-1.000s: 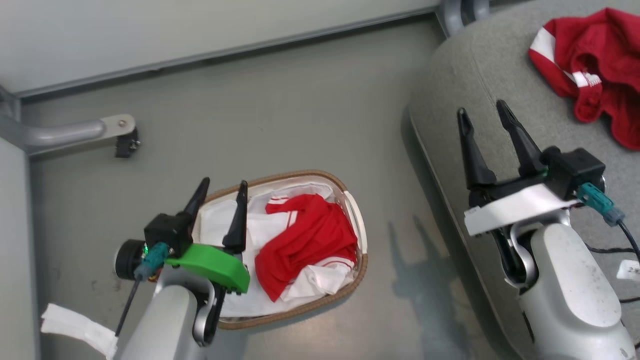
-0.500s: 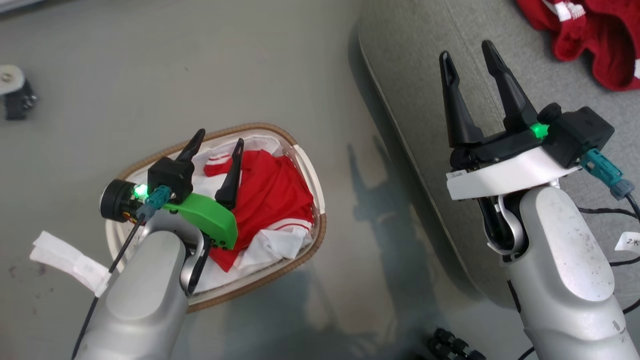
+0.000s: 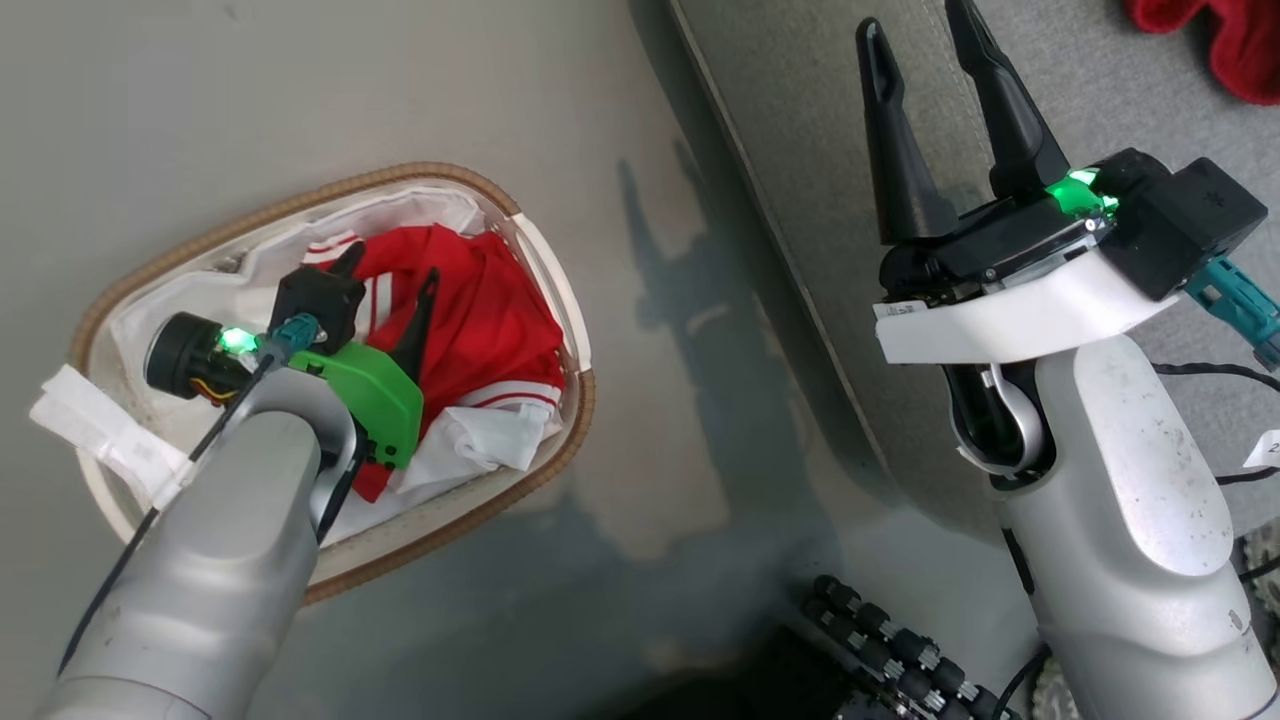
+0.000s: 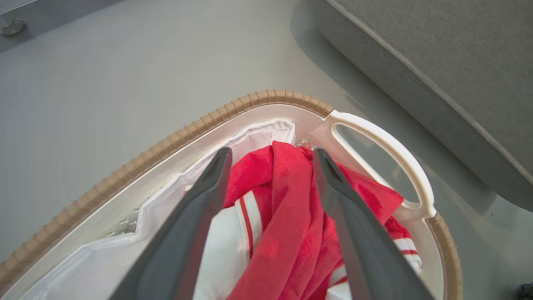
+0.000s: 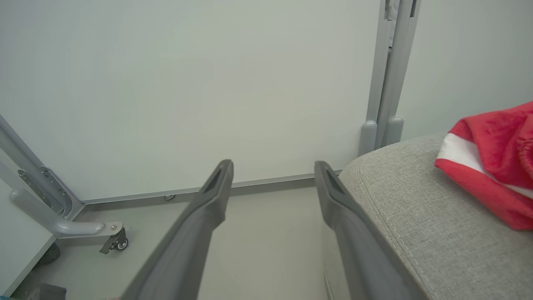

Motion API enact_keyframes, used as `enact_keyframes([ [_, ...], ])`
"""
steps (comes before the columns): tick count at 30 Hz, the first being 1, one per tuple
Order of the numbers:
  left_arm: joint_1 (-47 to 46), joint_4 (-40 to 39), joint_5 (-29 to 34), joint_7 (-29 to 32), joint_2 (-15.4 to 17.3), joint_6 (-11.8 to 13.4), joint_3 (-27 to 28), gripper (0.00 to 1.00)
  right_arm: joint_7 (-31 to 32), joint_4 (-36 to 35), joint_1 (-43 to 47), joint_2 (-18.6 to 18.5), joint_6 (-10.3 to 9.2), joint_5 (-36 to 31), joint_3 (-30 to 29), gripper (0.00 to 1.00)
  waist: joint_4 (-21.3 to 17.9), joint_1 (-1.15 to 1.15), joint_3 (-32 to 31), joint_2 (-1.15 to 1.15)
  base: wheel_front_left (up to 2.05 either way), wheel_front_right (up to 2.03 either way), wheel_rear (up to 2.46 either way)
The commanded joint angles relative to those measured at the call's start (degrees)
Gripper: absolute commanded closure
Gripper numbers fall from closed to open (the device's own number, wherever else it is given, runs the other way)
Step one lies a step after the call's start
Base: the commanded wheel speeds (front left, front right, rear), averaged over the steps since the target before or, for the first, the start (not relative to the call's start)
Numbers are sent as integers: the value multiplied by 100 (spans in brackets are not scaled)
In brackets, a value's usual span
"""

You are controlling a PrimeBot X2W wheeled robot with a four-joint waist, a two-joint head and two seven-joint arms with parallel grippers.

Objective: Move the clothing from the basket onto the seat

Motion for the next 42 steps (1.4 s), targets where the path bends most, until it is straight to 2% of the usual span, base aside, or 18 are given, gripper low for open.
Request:
enact_keyframes([
  [1,-166,88,-99,6,85,-12,-96,0,-29,-57,-65,4,-6,9,28,0,-190,-1,289,0,0,0,0],
  [8,-477,477,-542,278,186,-12,-770,0,-29,-142,-95,4,-6,68,82,0,-234,-1,580,0,2,2,2],
  [23,-595,916,-1358,804,259,-4,-1782,0,-29,-156,-154,-2,-6,-235,157,0,11,-1,730,0,4,4,4],
  [24,-610,925,-1406,806,275,-4,-1820,4,-29,-160,-166,-2,-6,-248,157,0,14,-1,729,0,0,0,0],
  [25,-608,959,-1476,859,299,-4,-1870,38,-29,-165,-178,-2,-7,-249,158,0,16,-1,727,0,0,0,0],
  [27,-576,1013,-1600,989,323,-3,-1994,71,-29,-171,-188,-1,-6,-251,162,0,23,-1,720,0,0,0,0],
  [28,-572,1017,-1636,1027,329,-3,-2019,97,-29,-171,-190,-2,-7,-246,163,0,25,-1,718,0,1,1,1],
  [29,-569,1044,-1707,1096,346,-3,-2074,100,-29,-175,-193,-2,-7,-252,164,0,30,-1,714,0,1,1,1],
  [32,-537,986,-1870,1102,351,-3,-2200,100,-29,-155,-191,-2,-7,-282,147,0,40,-1,680,0,0,0,0],
  [42,-394,878,-2305,437,139,-3,-2473,100,-29,26,-220,-3,-7,-380,52,0,296,-1,179,0,0,0,0],
])
